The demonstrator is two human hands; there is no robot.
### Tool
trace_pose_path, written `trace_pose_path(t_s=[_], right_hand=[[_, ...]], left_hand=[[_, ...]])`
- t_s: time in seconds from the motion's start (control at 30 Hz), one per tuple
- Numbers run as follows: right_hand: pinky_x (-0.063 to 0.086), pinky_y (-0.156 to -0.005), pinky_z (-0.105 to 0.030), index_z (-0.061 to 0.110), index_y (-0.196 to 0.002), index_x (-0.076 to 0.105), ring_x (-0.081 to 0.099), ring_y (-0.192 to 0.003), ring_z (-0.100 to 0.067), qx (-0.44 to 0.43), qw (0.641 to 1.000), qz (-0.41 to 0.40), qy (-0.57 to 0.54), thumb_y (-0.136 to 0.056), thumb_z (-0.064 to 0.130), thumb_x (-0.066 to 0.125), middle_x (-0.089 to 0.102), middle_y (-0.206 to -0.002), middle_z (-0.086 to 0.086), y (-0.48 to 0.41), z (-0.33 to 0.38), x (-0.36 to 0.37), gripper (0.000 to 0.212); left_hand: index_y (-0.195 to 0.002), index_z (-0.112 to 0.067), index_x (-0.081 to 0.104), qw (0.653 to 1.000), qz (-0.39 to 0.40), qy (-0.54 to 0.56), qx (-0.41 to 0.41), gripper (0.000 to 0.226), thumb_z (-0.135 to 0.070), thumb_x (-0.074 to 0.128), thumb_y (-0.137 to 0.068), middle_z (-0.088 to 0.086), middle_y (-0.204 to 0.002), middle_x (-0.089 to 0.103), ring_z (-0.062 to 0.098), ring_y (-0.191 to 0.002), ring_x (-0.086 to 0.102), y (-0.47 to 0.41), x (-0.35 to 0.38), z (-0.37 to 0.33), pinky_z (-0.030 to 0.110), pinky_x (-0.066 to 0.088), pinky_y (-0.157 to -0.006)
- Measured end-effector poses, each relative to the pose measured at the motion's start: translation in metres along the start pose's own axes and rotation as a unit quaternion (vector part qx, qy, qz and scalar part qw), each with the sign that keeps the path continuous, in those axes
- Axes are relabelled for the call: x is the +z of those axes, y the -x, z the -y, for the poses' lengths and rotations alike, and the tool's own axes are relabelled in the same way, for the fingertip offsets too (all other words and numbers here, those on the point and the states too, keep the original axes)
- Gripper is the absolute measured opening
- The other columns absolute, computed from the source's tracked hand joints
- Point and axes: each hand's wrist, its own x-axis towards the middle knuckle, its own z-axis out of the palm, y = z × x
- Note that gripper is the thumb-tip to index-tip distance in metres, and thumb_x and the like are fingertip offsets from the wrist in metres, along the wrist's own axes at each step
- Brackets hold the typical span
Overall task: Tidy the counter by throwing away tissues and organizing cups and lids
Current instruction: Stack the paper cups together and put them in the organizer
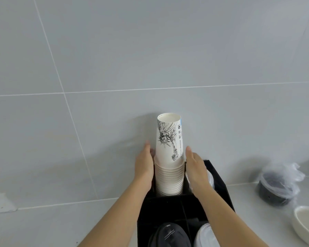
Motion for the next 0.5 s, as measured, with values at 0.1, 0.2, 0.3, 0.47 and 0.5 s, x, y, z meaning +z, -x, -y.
trace_pose_path(t_s=[0.1, 0.2, 0.3, 0.47, 0.5], right_hand=[[0.032, -0.098, -0.035, 0.018, -0.141, 0.037, 0.045, -0.12, -0.02, -0.087, 0.995, -0.019, 0.047, -0.093, 0.054, 0.034, 0.053, -0.127, -0.004, 0.017, 0.019, -0.013, 0.06], [0.029, -0.109, -0.043, 0.029, -0.146, 0.024, 0.036, -0.135, -0.022, -0.191, 0.972, -0.053, 0.126, -0.088, 0.061, 0.039, 0.038, -0.148, -0.004, 0.037, 0.036, -0.019, 0.068], [0.024, -0.11, -0.043, 0.033, -0.147, 0.019, 0.029, -0.139, -0.019, -0.308, 0.926, -0.089, 0.201, -0.085, 0.064, 0.042, 0.031, -0.151, -0.003, 0.065, 0.05, -0.016, 0.073], [0.031, -0.104, -0.046, 0.032, -0.144, 0.024, 0.041, -0.131, -0.023, -0.436, 0.852, -0.129, 0.261, -0.08, 0.072, 0.035, 0.038, -0.148, -0.009, 0.111, 0.052, 0.005, 0.077], [0.034, -0.102, -0.049, 0.03, -0.144, 0.026, 0.043, -0.129, -0.025, -0.459, 0.837, -0.134, 0.266, -0.081, 0.071, 0.035, 0.04, -0.147, -0.011, 0.12, 0.05, 0.009, 0.075]], left_hand=[[-0.121, -0.01, 0.057, 0.989, -0.009, -0.083, 0.122, 0.053, -0.051, 0.038, -0.093, 0.011, -0.127, 0.058, 0.024, -0.118, 0.051, 0.017, -0.026, -0.017, 0.039, 0.035, -0.103], [-0.129, -0.018, 0.05, 0.952, -0.017, -0.181, 0.245, 0.058, -0.058, 0.041, -0.088, 0.0, -0.138, 0.051, 0.012, -0.125, 0.044, 0.038, -0.054, -0.03, 0.032, 0.03, -0.106], [-0.135, -0.023, 0.045, 0.876, -0.059, -0.313, 0.362, 0.072, -0.067, 0.034, -0.079, -0.004, -0.141, 0.046, 0.012, -0.132, 0.036, 0.062, -0.083, -0.039, 0.036, 0.028, -0.111], [-0.139, -0.028, 0.037, 0.797, -0.082, -0.395, 0.451, 0.076, -0.074, 0.022, -0.081, 0.001, -0.15, 0.034, 0.013, -0.139, 0.026, 0.103, -0.124, -0.041, 0.035, 0.012, -0.116], [-0.14, -0.028, 0.036, 0.786, -0.084, -0.403, 0.46, 0.074, -0.073, 0.021, -0.082, 0.001, -0.151, 0.033, 0.013, -0.139, 0.024, 0.111, -0.132, -0.039, 0.035, 0.01, -0.116]])
